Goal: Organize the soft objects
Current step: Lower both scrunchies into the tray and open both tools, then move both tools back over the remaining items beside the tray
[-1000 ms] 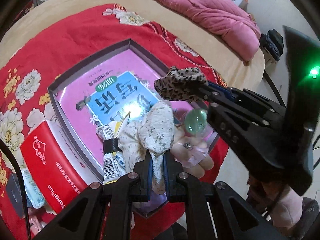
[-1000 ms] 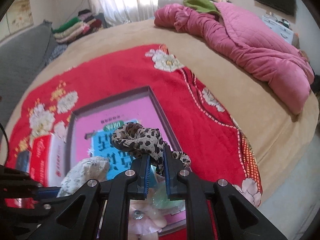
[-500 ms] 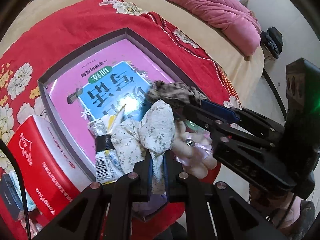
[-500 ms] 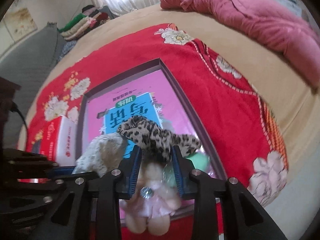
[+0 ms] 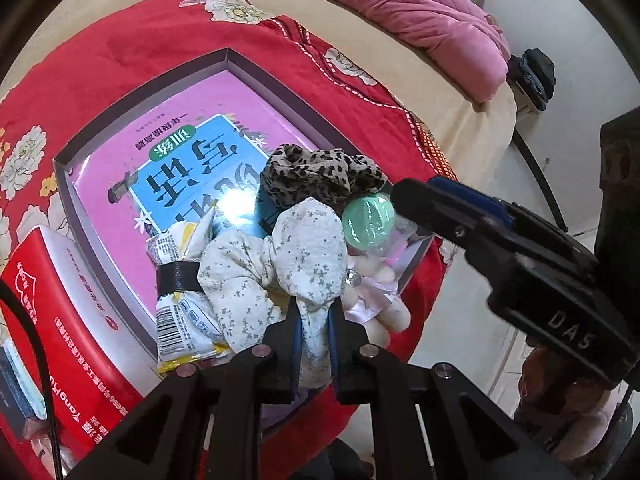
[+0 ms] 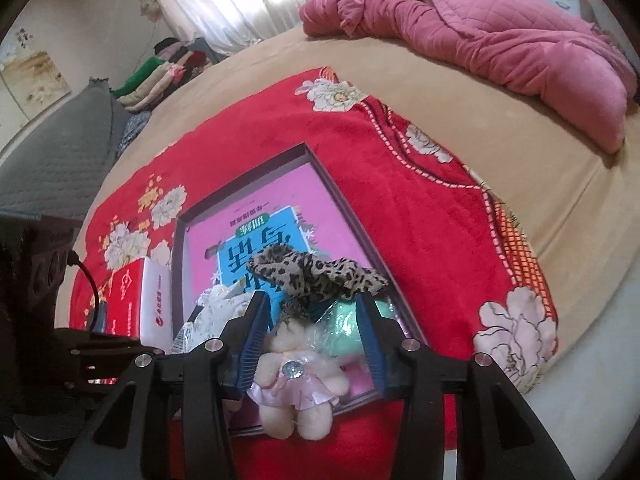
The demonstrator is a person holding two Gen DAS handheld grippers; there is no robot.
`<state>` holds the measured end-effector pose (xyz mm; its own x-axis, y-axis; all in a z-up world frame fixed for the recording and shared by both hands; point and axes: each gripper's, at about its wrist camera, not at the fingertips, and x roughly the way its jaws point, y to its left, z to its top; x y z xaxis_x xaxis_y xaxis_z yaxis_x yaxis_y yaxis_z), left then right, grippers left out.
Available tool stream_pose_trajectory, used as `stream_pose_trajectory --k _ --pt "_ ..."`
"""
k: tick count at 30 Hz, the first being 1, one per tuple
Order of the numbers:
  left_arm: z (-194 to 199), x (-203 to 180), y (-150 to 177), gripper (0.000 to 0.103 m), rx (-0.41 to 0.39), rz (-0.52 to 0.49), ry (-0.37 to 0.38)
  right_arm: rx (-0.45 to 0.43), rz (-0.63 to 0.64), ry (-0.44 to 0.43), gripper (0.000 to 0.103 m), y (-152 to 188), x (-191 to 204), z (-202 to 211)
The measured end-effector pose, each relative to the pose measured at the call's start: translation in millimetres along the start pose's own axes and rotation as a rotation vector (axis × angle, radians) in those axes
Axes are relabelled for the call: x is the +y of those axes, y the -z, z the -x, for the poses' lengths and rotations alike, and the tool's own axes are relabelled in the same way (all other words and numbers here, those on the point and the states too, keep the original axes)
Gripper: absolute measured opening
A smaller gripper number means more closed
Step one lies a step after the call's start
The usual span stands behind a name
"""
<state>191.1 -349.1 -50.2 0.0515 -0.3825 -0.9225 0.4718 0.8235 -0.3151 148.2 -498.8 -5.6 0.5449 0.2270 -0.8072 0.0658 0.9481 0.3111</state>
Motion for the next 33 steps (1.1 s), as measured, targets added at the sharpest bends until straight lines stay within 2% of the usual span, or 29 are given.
stream_pose_trajectory --k 4,6,11,15,19,23,26,31,33 --pt "1.9 2.1 1.9 0.023 -0.003 0.011 0.010 -0.024 -0.016 -0.001 0.051 -0.8 -0.6 10.4" --pt "4.3 2.1 3.3 0.032 -0.009 0.007 0.005 -0.031 -0.022 -0.008 0.051 -1.0 -0.6 13.8" --pt "10.7 3.5 5.3 0.037 -0.026 0.016 0.003 -0.044 -0.020 -0.001 0.052 -2.0 1.9 21.1" --pt "17.0 4.1 8.3 0.049 -0.036 0.015 0.005 -0.050 -0.022 0.001 0.052 -3.0 3.4 25.1" --pt "24.8 3.6 11.7 0.051 -0.052 0.010 0.008 -0.061 -0.020 0.005 0.053 -3.6 7.1 30.8" --pt "36.5 2.7 14.8 0.052 -0.079 0.010 0.007 -0.075 -0.013 0.012 0.059 -3.7 11.6 36.6" --pt "45.7 2.6 16.3 0.063 -0.099 0.006 -0.013 -0.082 -0.009 0.018 0.059 -4.4 15.6 40.7" --pt "60.6 3.6 21.2 0.064 -0.136 -0.003 -0.038 -0.099 0.005 0.034 0.062 -4.9 24.2 46.6" --pt "66.4 5.9 24.0 0.064 -0.151 0.005 -0.046 -0.103 0.014 0.043 0.066 -4.8 27.4 48.2"
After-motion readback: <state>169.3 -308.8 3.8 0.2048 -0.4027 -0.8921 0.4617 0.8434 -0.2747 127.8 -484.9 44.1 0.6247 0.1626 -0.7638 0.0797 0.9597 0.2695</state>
